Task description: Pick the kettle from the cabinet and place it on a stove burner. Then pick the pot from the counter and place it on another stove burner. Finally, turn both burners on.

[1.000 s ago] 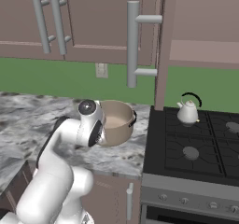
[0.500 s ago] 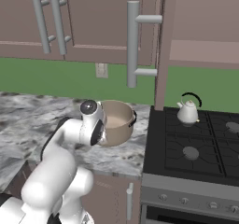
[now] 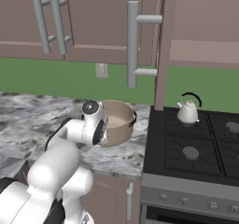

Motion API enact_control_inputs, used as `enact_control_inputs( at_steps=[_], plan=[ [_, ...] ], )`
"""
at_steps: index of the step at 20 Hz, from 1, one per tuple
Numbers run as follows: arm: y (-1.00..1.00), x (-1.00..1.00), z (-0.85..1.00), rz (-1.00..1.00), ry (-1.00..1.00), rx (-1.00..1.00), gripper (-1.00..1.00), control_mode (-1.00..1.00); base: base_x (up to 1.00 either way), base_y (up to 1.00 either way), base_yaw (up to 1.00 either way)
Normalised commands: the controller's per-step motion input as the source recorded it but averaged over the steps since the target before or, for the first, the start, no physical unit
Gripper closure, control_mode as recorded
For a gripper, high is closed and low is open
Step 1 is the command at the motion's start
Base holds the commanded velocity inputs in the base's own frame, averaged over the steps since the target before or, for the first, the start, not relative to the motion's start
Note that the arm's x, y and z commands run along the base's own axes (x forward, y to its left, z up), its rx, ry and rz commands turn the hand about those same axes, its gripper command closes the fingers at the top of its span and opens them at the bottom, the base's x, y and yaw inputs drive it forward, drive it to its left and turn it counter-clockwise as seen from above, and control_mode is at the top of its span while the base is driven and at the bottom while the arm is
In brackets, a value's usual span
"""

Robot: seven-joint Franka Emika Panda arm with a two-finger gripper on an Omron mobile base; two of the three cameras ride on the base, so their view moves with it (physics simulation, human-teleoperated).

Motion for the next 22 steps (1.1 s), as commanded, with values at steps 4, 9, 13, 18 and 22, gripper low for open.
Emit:
enact_control_inputs(
  at_steps=[4,9,13,18,22],
  plan=[
    [0.0,0.02,-0.15,0.0,0.0,0.0,-1.0,-1.0,0.0,0.0,0.0],
    [0.0,0.02,-0.14,0.0,0.0,0.0,-1.0,-1.0,0.0,0.0,0.0],
    [0.0,0.0,-0.17,0.0,0.0,0.0,1.0,-1.0,0.0,0.0,0.0],
    [0.0,0.0,-0.08,0.0,0.0,0.0,1.0,-1.0,0.0,0.0,0.0],
    [0.0,0.0,0.0,0.0,0.0,0.0,1.0,-1.0,0.0,0.0,0.0]
  ],
)
